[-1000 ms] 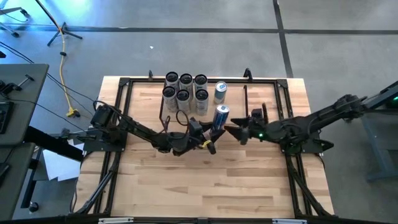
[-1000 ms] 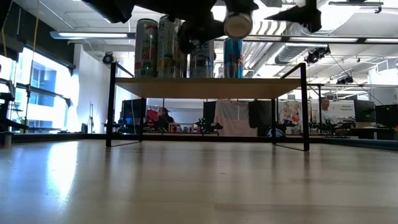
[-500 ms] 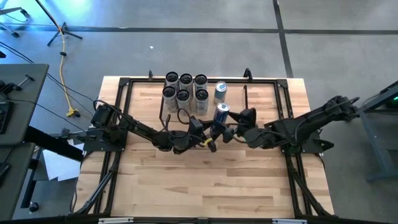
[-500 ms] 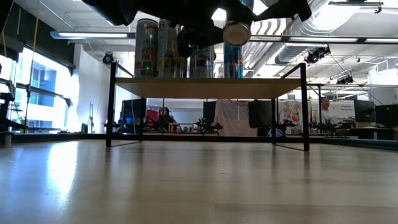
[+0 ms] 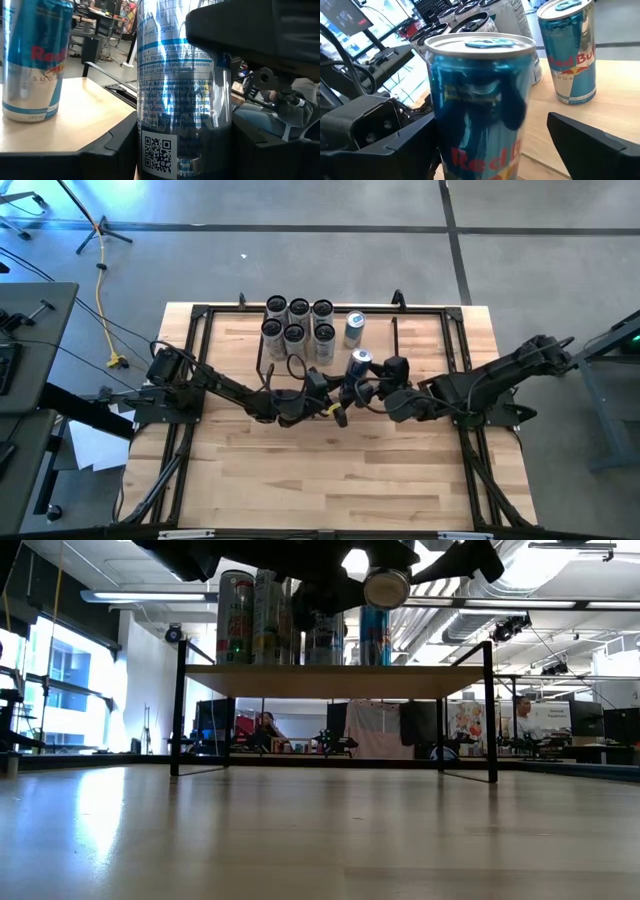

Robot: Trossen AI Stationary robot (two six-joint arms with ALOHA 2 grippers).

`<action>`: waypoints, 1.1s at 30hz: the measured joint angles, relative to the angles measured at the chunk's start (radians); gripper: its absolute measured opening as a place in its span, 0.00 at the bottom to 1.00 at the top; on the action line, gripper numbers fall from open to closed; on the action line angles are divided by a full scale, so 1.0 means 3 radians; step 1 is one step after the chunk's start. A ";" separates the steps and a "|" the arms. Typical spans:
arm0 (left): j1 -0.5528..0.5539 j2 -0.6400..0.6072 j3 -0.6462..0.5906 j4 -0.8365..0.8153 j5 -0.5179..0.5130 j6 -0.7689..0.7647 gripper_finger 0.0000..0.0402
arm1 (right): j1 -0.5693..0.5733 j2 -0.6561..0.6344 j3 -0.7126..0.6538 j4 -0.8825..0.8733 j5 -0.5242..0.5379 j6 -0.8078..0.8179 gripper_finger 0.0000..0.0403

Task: Place canned beverage on shelf
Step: Put the blue soda can on the shelf aligned with the other blue soda can

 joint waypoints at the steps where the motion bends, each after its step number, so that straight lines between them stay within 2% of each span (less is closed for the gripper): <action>1: 0.0000 0.0000 0.0000 -0.0002 0.0008 0.0001 0.48 | 0.0000 0.0000 0.0000 0.0012 0.0000 -0.0039 0.85; 8: 0.0006 0.0000 0.0000 -0.0009 0.0134 -0.0070 0.48 | -0.0003 0.0000 0.0000 0.0039 -0.0018 -0.0055 0.70; 14: 0.0006 0.0000 0.0000 -0.0026 0.0151 -0.0084 0.48 | 0.0000 0.0000 0.0000 0.0043 -0.0035 -0.0029 0.52; 24: 0.0052 -0.0005 0.0011 -0.0233 0.0239 -0.0087 0.56 | -0.0005 0.0001 -0.0009 0.0028 -0.0039 -0.0167 0.51; 30: 0.0097 -0.0066 0.0010 -0.0537 0.0639 -0.0104 0.62 | -0.0004 -0.0044 -0.0014 -0.0102 -0.0056 -0.0244 0.51; 33: 0.0089 -0.0179 0.0002 -0.0911 0.0739 -0.0008 0.66 | -0.0002 -0.0086 -0.0014 -0.0216 -0.0015 -0.0225 0.51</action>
